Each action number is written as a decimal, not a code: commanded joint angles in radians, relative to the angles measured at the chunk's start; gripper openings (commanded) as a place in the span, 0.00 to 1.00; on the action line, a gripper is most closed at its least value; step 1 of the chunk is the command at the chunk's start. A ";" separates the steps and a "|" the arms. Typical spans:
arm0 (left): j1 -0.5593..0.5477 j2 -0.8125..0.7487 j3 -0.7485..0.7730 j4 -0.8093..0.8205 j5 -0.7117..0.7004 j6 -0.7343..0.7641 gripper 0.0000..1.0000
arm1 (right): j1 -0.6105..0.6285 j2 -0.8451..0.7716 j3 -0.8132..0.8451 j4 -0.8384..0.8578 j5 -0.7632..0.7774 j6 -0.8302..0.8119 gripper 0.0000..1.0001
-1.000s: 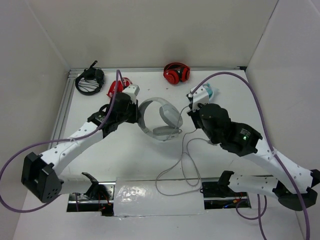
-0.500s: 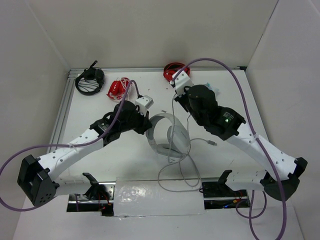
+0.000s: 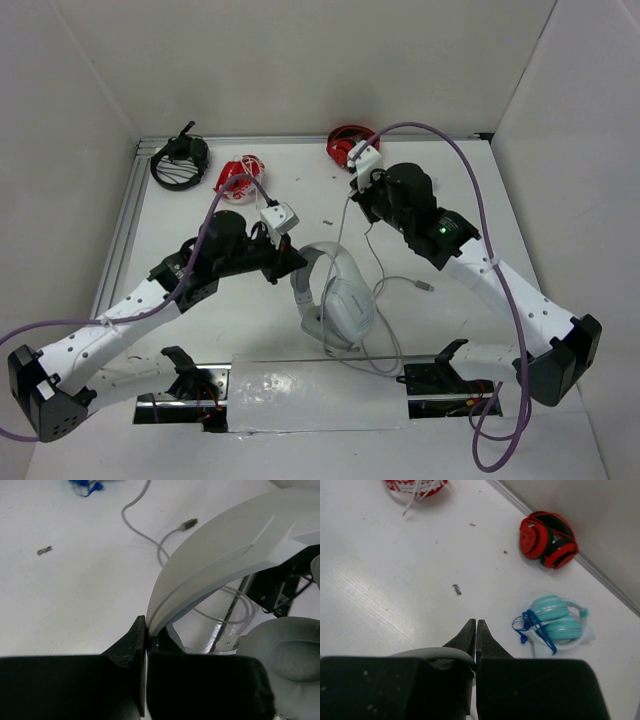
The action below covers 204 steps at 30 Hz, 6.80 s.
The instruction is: Wrap the headphones
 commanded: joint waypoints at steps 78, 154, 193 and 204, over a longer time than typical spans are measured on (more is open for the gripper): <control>-0.016 0.162 0.221 -0.175 -0.042 -0.201 0.00 | -0.537 -0.043 0.203 0.229 -0.487 0.334 0.00; 0.185 0.492 0.694 -0.391 -0.913 -0.632 0.00 | 0.444 -0.130 -0.385 0.208 0.454 0.578 0.00; 0.016 0.245 0.230 -0.243 -0.378 -0.234 0.00 | 0.212 0.464 0.597 -1.081 1.567 1.646 0.19; 0.001 0.063 0.104 -0.105 -0.002 -0.060 0.00 | 0.156 0.481 0.635 -0.984 1.397 1.698 0.00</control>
